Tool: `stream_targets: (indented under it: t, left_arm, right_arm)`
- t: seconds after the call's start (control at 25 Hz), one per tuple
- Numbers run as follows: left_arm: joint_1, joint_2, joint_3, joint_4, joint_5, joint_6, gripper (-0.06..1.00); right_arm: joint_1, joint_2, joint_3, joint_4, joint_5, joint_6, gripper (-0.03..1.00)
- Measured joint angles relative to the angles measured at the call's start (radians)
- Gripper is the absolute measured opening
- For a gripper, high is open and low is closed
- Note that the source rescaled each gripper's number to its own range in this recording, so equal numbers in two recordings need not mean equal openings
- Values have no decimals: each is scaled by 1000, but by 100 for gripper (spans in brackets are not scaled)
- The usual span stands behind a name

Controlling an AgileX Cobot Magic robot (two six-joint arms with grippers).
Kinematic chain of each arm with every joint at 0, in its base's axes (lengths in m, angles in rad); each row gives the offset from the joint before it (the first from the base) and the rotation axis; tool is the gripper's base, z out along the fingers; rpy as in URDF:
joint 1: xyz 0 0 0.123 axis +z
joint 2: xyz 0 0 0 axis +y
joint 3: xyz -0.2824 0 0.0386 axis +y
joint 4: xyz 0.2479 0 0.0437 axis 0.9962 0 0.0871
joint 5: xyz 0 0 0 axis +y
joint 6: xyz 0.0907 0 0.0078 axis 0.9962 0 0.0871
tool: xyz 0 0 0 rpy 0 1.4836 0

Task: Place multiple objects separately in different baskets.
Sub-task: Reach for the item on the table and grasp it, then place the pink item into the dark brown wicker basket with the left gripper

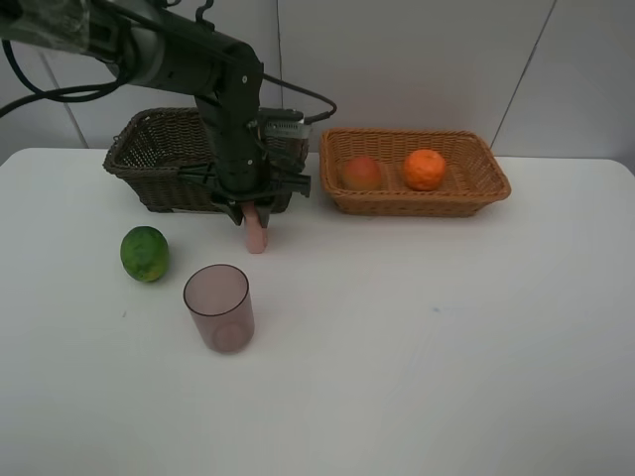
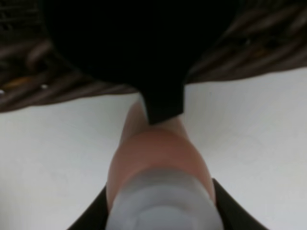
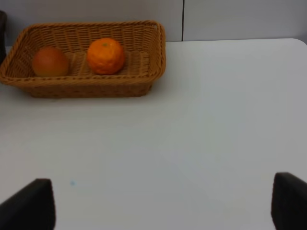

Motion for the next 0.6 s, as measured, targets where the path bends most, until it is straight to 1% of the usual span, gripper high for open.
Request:
stream_targets:
  t: [0.6]
  left_arm:
    - [0, 0, 0, 1, -17, -6, 42]
  right_arm:
    - [0, 0, 0, 0, 0, 0, 95]
